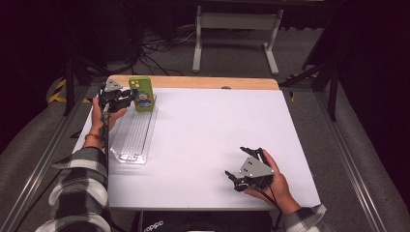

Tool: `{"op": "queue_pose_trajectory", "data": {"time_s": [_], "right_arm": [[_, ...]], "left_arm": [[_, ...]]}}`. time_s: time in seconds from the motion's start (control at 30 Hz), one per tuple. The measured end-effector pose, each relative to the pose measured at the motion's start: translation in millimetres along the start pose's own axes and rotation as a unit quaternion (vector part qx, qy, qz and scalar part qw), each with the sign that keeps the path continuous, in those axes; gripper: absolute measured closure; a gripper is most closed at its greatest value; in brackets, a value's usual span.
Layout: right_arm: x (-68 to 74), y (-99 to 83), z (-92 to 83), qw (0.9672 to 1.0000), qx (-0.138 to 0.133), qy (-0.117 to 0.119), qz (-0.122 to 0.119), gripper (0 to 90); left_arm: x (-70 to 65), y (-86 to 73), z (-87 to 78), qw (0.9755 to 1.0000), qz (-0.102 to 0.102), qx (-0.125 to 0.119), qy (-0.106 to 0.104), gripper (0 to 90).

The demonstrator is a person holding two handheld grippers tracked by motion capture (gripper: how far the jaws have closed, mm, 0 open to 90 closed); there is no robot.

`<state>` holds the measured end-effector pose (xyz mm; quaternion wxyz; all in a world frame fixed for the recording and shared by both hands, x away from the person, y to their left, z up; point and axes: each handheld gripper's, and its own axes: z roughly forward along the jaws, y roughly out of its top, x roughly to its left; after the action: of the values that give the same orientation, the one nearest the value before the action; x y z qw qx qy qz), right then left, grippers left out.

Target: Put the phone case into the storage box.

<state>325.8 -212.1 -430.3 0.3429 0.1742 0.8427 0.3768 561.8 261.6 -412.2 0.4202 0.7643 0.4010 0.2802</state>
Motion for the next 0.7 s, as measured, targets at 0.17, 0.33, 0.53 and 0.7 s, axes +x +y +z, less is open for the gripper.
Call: {"op": "queue_pose_trajectory", "data": {"time_s": [0.17,0.33,0.53,0.7], "right_arm": [[-0.6,0.2,-1.0,1.0,-0.001,-0.001,0.003,11.3],[-2.2,1.0,-2.2,0.9999,-0.007,-0.001,0.008,11.2],[-5.1,1.0,-4.1,0.9996,-0.013,-0.005,0.023,11.0],[-6.0,1.2,-4.9,0.9996,-0.015,-0.009,0.022,11.1]], "left_arm": [[-1.2,1.7,-2.1,1.0,0.0,-0.005,0.006,63.9],[-1.7,2.8,-5.1,0.9999,-0.003,-0.01,0.012,60.4],[-4.9,7.5,-10.6,0.9996,0.007,-0.024,0.013,58.2],[-7.6,9.0,-11.6,0.9995,0.014,-0.023,0.019,57.9]]}}
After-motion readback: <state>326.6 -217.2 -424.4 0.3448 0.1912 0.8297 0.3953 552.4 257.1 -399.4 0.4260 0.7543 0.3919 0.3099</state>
